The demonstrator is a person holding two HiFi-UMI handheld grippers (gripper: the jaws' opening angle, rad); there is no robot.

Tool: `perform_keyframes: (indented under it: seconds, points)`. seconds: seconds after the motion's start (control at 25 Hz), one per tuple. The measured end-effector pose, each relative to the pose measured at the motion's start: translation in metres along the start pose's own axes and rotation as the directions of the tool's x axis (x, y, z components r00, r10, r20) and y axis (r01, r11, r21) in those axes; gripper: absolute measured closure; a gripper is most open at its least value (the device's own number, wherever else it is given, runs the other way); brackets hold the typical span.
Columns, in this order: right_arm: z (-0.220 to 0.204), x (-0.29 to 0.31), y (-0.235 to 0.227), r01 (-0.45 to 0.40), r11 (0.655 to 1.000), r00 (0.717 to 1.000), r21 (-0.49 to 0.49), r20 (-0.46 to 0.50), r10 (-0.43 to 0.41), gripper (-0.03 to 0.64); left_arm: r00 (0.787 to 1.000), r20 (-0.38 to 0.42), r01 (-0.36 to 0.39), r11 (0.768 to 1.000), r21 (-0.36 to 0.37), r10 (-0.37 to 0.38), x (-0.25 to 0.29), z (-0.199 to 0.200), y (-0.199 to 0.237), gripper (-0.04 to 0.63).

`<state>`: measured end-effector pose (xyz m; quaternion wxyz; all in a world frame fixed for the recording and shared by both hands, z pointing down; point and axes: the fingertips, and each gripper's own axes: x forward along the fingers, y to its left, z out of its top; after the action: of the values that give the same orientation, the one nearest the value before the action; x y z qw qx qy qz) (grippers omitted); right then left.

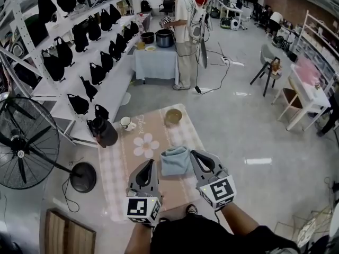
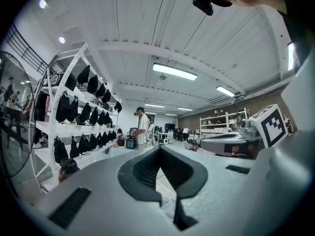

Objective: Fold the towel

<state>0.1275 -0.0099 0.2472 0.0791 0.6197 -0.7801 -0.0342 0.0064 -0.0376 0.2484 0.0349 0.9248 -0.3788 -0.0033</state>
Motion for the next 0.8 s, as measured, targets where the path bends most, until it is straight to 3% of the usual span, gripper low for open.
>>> perform_keyframes:
  seconds: [0.8]
  points:
    - [0.005,0.004,0.025,-0.039,0.999,0.999,-0.017,0.008,0.039,0.615,1.0,-0.008,-0.03,0.999,-0.021,0.03,-0.019,-0.004,0.015,0.592]
